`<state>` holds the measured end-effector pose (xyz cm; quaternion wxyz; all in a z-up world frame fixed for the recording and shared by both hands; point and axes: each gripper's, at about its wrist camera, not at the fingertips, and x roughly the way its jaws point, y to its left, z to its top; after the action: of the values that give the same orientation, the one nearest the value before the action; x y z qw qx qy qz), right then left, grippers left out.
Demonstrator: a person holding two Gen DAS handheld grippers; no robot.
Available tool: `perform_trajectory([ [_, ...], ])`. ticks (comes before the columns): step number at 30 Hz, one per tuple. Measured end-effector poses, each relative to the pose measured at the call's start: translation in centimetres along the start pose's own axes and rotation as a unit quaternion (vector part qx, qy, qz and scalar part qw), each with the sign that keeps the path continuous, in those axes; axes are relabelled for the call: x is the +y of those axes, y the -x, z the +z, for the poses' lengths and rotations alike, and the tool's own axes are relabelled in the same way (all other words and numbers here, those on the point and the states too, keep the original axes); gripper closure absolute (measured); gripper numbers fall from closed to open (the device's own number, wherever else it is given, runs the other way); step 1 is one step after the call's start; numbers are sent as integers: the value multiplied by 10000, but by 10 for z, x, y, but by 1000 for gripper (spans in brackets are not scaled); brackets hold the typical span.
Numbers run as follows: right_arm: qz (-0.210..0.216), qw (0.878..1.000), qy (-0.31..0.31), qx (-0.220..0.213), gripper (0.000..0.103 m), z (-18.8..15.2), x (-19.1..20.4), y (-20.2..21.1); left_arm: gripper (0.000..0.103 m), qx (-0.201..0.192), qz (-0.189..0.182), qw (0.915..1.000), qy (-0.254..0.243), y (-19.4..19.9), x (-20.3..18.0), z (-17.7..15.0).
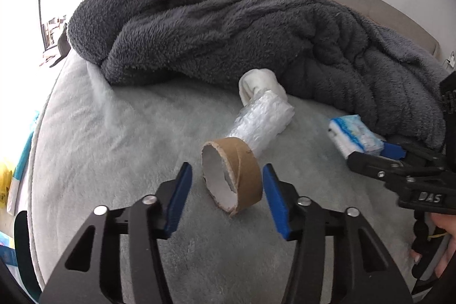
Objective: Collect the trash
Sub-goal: 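Grasp the brown cardboard tube with the left tool while the right tool grasps the tissue pack, then carry the cardboard tube and tissue pack in both tools over the teal bin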
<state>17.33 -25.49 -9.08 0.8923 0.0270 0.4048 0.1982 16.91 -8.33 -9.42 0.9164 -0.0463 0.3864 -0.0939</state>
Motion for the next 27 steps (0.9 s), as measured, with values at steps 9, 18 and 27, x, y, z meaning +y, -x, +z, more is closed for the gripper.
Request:
perform_trajectory([
  [9, 100, 9998, 0, -155, 31, 8, 10, 16, 81, 16, -246, 9995, 213, 7, 11, 1],
  [18, 302, 9992, 168, -212, 31, 21, 43, 19, 82, -69, -106, 9999, -65, 36, 32, 0],
  [27, 666, 9966, 326, -351, 31, 40, 95, 12, 82, -9, 71, 10000, -53, 58, 85, -10],
])
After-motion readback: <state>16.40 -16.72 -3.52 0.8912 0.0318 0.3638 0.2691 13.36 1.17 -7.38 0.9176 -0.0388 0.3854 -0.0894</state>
